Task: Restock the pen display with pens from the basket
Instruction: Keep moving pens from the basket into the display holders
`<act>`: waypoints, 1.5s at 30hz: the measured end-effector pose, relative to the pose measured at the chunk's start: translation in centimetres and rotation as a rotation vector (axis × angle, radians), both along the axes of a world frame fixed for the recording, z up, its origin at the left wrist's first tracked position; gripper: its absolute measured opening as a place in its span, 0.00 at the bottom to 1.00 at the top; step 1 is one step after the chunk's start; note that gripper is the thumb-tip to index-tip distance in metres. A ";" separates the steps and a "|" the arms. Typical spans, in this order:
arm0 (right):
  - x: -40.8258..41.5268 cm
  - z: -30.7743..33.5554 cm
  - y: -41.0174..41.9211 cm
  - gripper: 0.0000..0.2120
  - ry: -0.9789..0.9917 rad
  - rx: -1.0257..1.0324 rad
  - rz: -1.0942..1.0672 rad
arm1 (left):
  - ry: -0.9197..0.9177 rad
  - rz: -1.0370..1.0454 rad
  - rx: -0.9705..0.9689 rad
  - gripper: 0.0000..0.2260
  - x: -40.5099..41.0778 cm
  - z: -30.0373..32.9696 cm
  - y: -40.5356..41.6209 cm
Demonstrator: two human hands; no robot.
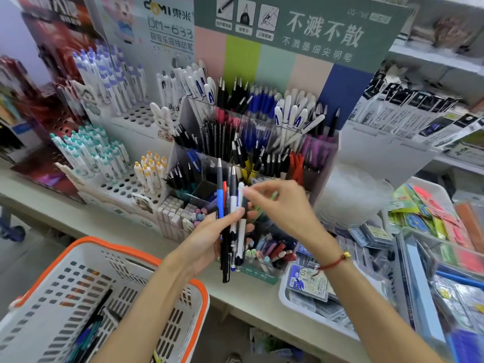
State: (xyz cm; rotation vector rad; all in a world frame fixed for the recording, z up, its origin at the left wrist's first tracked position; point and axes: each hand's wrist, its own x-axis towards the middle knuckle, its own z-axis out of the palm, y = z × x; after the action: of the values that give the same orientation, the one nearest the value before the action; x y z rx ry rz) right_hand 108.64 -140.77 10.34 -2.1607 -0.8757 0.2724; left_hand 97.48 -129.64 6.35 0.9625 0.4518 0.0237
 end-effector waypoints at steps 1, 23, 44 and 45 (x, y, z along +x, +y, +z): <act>-0.3 -0.3 0.4 0.11 0.053 -0.015 0.015 | -0.002 -0.019 0.013 0.12 0.0 0.1 0.0; 4.9 -1.3 -0.3 0.15 -0.531 0.322 -0.262 | -0.042 0.107 -0.055 0.11 1.5 0.8 1.4; 0.6 1.0 2.4 0.16 -0.026 -0.025 0.015 | -0.036 -0.002 0.007 0.11 1.0 2.1 1.1; 0.7 0.9 2.5 0.16 0.012 0.009 0.013 | -0.043 -0.008 0.019 0.10 1.0 2.2 1.1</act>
State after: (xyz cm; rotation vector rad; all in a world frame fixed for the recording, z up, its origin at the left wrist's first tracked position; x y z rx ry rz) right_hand 109.38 -138.28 11.23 -2.1443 -0.8829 0.2867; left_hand 98.50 -128.50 8.58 0.9806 0.4091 0.0413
